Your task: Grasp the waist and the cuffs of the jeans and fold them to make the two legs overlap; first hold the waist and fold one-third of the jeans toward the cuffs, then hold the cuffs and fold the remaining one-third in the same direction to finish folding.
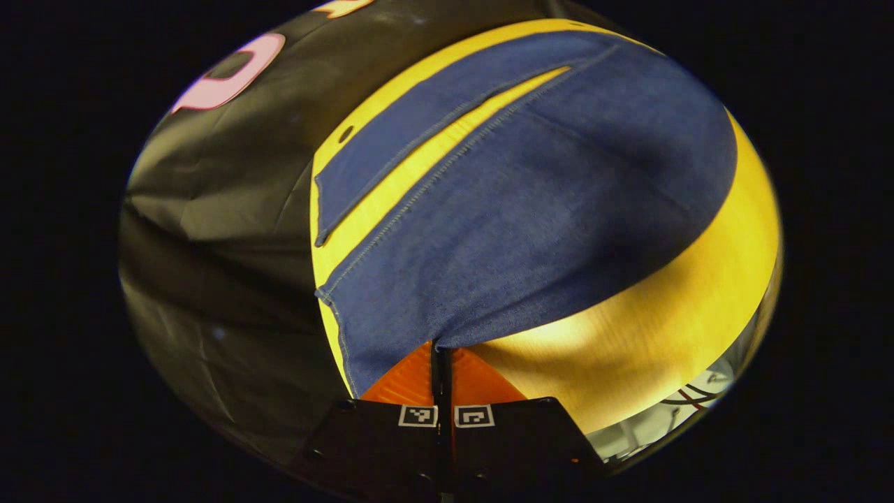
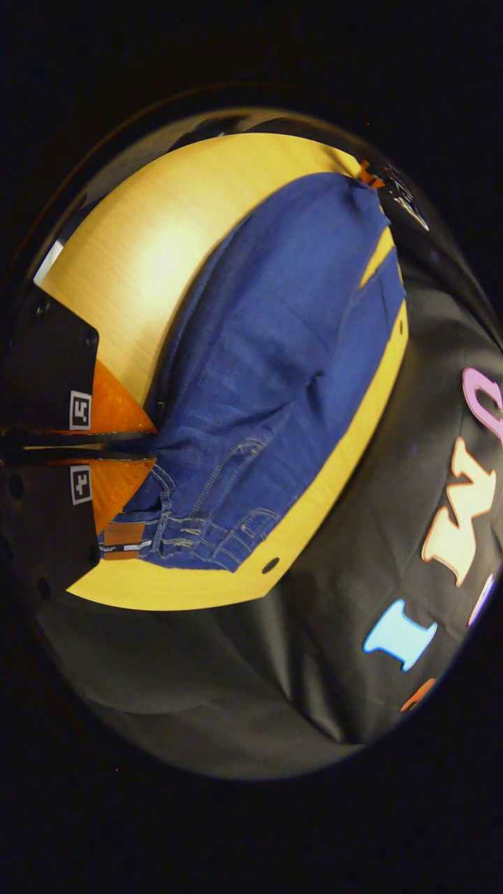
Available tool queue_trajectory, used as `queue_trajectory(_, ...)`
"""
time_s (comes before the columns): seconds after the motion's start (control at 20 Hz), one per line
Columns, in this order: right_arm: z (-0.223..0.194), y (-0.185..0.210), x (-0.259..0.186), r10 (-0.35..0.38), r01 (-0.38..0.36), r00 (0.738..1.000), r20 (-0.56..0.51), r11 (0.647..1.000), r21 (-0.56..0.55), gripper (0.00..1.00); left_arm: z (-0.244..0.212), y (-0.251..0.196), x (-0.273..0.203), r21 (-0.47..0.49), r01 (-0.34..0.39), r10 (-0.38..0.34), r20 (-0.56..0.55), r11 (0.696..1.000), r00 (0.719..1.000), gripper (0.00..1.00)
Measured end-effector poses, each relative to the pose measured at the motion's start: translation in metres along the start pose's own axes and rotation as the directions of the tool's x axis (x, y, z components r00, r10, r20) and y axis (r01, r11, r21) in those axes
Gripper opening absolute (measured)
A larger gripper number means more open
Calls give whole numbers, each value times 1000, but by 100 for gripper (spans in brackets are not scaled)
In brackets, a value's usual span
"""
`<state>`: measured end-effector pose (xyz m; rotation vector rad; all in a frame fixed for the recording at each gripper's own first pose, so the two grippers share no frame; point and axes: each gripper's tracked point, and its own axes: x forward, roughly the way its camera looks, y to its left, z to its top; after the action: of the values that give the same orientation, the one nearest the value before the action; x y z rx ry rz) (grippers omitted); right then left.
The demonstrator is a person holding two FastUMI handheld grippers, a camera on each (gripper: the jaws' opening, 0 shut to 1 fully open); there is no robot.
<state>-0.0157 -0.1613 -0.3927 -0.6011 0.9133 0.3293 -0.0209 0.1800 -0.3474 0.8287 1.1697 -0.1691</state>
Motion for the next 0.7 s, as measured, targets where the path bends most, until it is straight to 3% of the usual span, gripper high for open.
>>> queue_trajectory(0.25, 41, -27, -14, -44, 38, 996, 74, 996, 77, 4, 32, 35, -21, -12, -61, 62, 44, 998, 997, 0)
queue_trajectory(0.55, 104, -60, -6, -134, 99, 980, 147, 970, 224, 4, 82, 83, -16, -101, -71, 83, 118, 992, 990, 0)
queue_trajectory(0.7, 123, -72, 2, -165, 124, 974, 157, 962, 241, 4, 113, 110, -3, -73, -84, 93, 132, 994, 987, 0)
